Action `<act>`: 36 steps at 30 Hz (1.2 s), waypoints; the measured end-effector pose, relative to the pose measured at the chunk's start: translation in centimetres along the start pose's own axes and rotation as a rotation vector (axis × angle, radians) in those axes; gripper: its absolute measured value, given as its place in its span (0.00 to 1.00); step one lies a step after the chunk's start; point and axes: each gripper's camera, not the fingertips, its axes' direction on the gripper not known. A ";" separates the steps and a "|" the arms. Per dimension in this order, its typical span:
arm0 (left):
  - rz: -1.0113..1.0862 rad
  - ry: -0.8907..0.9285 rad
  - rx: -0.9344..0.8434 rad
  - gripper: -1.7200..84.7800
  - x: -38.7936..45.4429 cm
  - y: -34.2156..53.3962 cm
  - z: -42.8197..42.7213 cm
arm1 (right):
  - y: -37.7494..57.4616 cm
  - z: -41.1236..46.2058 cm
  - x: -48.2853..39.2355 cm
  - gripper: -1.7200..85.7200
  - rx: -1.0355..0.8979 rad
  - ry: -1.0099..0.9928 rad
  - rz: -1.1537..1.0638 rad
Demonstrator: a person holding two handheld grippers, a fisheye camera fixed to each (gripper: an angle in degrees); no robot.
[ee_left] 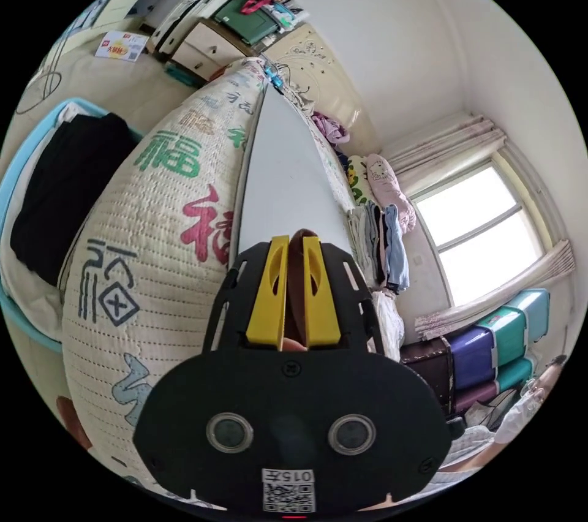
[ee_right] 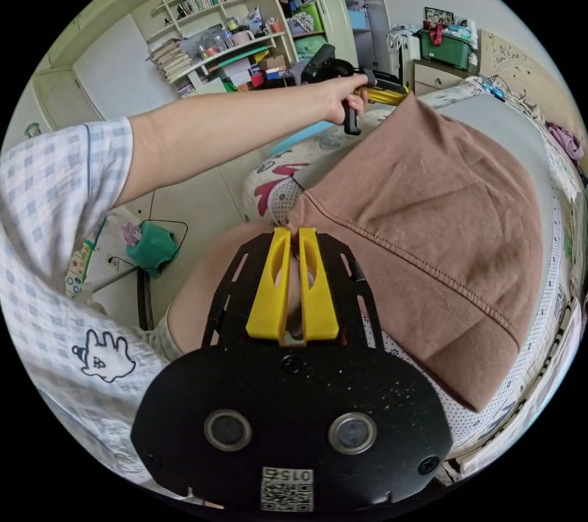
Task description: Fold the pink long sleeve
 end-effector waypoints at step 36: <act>0.044 -0.231 0.090 0.17 7.6 7.5 -3.3 | 0.2 -7.1 13.4 0.13 0.358 -0.204 0.053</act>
